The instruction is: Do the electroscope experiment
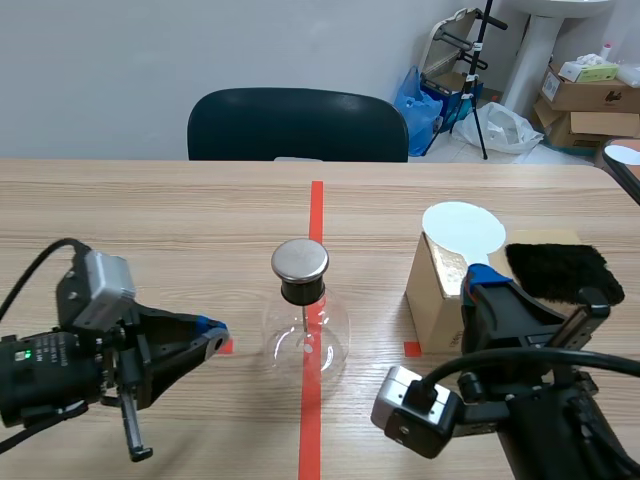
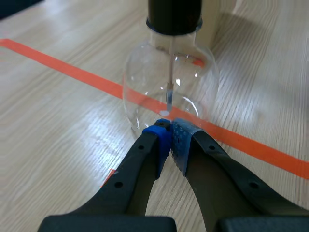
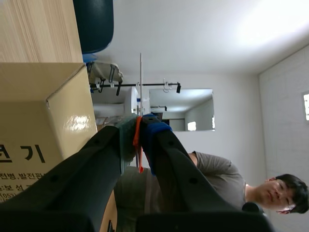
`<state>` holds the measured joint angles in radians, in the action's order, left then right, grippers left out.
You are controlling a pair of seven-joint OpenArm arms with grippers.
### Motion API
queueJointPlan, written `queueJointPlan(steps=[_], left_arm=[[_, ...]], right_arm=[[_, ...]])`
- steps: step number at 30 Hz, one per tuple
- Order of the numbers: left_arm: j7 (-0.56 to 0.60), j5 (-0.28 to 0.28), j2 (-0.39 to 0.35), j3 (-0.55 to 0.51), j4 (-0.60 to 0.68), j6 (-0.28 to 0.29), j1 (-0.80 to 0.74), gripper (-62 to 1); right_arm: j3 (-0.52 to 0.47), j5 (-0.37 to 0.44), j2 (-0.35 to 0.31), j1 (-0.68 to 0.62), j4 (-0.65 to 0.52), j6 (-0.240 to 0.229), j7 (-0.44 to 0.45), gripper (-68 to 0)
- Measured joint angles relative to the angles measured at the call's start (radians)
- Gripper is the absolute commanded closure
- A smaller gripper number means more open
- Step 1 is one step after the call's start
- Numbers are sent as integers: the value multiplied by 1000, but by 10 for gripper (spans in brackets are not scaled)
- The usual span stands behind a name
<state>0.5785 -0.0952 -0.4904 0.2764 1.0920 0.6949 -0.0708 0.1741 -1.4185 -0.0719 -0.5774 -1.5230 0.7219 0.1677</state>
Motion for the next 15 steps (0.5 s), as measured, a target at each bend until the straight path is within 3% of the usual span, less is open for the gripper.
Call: queueJointPlan(steps=[5, 9, 15], left_arm=[[5, 79, -72, -107, 208, 0, -162, -34], [60, 82, -129, -220, 378, 0, -312, -34], [63, 80, -153, -373, 581, 0, -557, -34]], right_arm=[[-50, 77, 0, 3, 0, 0, 109, -10], [-82, 84, 0, 13, 22, 3, 167, -10], [-82, 84, 0, 80, 129, 3, 172, -10]])
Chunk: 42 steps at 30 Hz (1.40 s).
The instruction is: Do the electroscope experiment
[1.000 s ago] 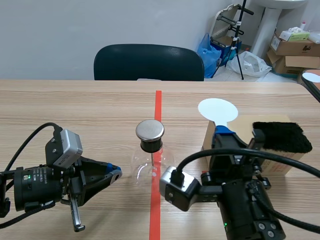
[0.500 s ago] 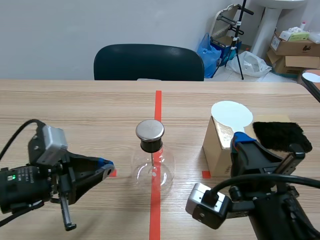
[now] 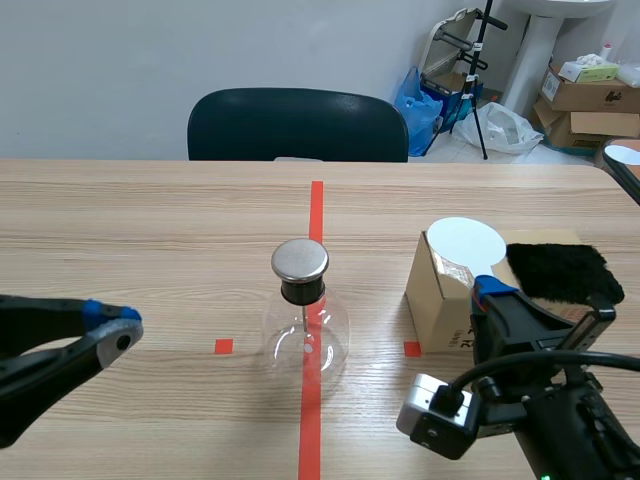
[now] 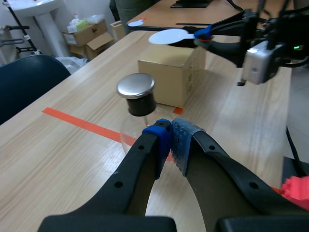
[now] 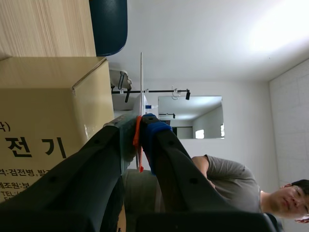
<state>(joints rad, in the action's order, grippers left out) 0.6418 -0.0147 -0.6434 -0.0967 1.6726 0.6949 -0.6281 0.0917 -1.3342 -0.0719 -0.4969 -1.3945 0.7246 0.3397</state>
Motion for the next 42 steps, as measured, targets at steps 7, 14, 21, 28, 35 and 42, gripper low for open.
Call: queueJointPlan(steps=[7, 14, 21, 28, 35, 42], left_arm=[[0, -3, 0, -122, 130, 0, -189, -34], [29, -3, 1, -169, 182, 0, -248, -116], [24, -3, 1, -169, 181, 0, -245, -623], [7, -3, 0, -169, 180, 0, -241, -623], [-2, -3, 0, -169, 180, 0, -241, -623], [-1, 43, 0, -169, 180, 0, -245, -623]], right_arm=[[0, -2, 0, 39, 43, -2, -16, -10], [0, -11, 0, 48, 89, -3, -24, -10], [0, -11, -4, 70, 140, -3, -34, -10], [0, -11, -11, 72, 150, -3, -34, -10], [0, -11, -11, 74, 151, -3, -38, -11], [2, -11, -24, 86, 172, -3, -38, -11]])
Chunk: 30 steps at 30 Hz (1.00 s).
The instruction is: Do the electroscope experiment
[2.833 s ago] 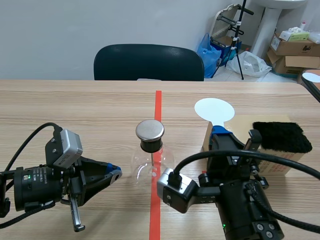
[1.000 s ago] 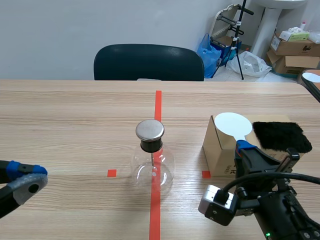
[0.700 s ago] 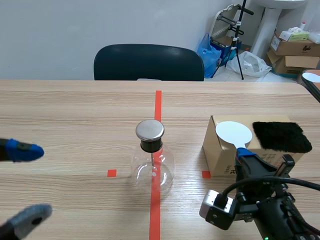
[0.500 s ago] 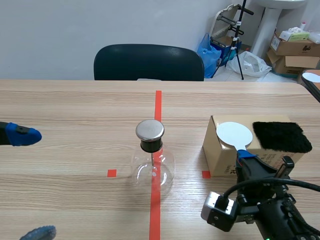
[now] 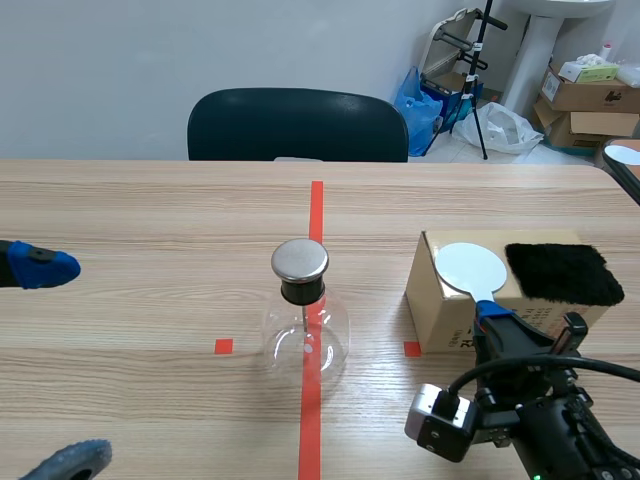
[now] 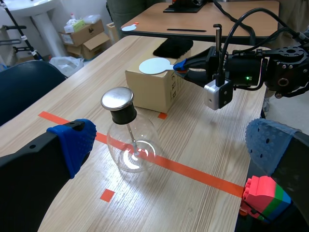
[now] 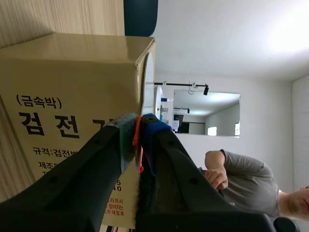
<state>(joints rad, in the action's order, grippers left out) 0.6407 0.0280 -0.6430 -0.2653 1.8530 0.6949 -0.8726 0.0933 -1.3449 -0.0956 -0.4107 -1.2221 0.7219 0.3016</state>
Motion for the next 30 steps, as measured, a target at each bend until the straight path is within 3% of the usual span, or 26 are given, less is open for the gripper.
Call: queueJointPlan(steps=[5, 7, 17, 23, 30], left_arm=[[-1, 0, 0, 0, 0, 0, 0, -623], [-1, 0, 0, 0, 0, 0, 0, -623], [-1, 0, 0, 0, 0, 0, 0, -623], [-1, 0, 0, 0, 0, 0, 0, -623], [-1, 0, 0, 0, 0, 0, 0, -623]], right_arm=[[0, 2, -2, 0, 0, 0, -4, -11], [0, 3, -2, 0, 0, 0, -4, -42], [0, 7, -1, 0, 0, 0, -4, -482], [0, 7, -1, 0, 0, 0, -11, -679], [0, 7, -1, 0, 0, 0, -22, -679]])
